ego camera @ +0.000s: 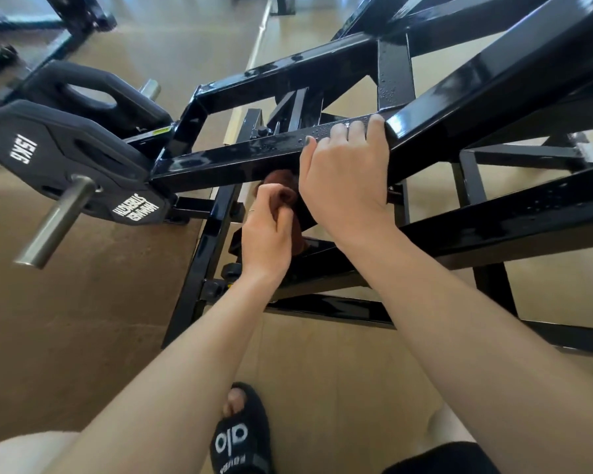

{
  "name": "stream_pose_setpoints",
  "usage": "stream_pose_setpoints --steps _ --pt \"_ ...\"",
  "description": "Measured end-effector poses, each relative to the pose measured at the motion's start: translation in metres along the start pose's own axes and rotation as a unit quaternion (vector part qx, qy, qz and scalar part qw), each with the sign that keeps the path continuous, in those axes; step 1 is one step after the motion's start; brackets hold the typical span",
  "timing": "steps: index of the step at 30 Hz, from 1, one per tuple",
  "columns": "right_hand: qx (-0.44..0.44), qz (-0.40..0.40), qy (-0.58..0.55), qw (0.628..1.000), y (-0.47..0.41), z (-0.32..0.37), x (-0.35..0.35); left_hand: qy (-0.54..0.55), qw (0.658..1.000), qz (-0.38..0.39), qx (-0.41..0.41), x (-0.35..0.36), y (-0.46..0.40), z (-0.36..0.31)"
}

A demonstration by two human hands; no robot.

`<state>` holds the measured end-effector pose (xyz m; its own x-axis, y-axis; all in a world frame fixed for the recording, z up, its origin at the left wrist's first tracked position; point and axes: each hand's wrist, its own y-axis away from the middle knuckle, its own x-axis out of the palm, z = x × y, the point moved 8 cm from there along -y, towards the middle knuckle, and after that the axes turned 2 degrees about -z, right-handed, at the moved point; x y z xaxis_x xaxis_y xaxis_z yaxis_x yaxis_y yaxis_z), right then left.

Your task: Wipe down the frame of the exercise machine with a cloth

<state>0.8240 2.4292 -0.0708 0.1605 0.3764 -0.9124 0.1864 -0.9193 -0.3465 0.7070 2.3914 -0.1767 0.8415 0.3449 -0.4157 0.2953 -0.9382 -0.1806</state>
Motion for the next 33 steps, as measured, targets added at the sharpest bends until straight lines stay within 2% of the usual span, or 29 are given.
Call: stream_pose_setpoints --steps 5,7,9,11,13,15,16,18,20,22,28,31,33 --pt "0.013 -0.025 -0.009 1.000 -0.003 -0.002 -0.004 -0.053 0.992 0.022 -0.110 -0.010 -0.022 0.029" --pt "0.006 -0.021 -0.005 1.000 0.000 -0.001 -0.004 -0.053 0.992 0.022 -0.110 -0.010 -0.014 0.023" --pt "-0.013 -0.015 -0.005 1.000 0.005 -0.002 -0.007 -0.033 0.997 0.017 -0.066 -0.008 0.005 0.001" --pt "-0.041 -0.051 -0.045 0.997 0.010 -0.002 -0.022 0.023 0.999 0.022 -0.013 -0.008 0.030 -0.037" --pt "-0.039 -0.111 -0.151 0.981 0.029 -0.016 -0.047 0.098 0.993 0.040 0.047 -0.007 0.052 -0.084" --pt "0.013 -0.202 -0.245 0.948 0.067 -0.054 -0.076 0.154 0.980 0.060 0.113 0.003 0.070 -0.125" --pt "0.048 -0.252 -0.253 0.933 0.092 -0.080 -0.088 0.162 0.973 0.076 0.143 0.012 0.078 -0.142" --pt "0.121 -0.303 -0.218 0.920 0.138 -0.138 -0.105 0.143 0.965 0.121 0.186 0.041 0.092 -0.175" --pt "0.186 -0.308 -0.142 0.922 0.167 -0.193 -0.118 0.114 0.956 0.177 0.202 0.075 0.106 -0.204" --pt "0.225 -0.298 -0.076 0.925 0.176 -0.233 -0.130 0.097 0.948 0.202 0.225 0.102 0.116 -0.230" --pt "0.285 -0.275 -0.056 0.917 0.159 -0.304 -0.149 0.092 0.942 0.192 0.260 0.129 0.104 -0.281" --pt "0.261 -0.256 -0.041 0.930 0.146 -0.311 -0.146 0.067 0.937 0.199 0.277 0.124 0.109 -0.267" --pt "0.243 -0.252 -0.032 0.936 0.143 -0.306 -0.138 0.044 0.946 0.189 0.260 0.113 0.108 -0.241"
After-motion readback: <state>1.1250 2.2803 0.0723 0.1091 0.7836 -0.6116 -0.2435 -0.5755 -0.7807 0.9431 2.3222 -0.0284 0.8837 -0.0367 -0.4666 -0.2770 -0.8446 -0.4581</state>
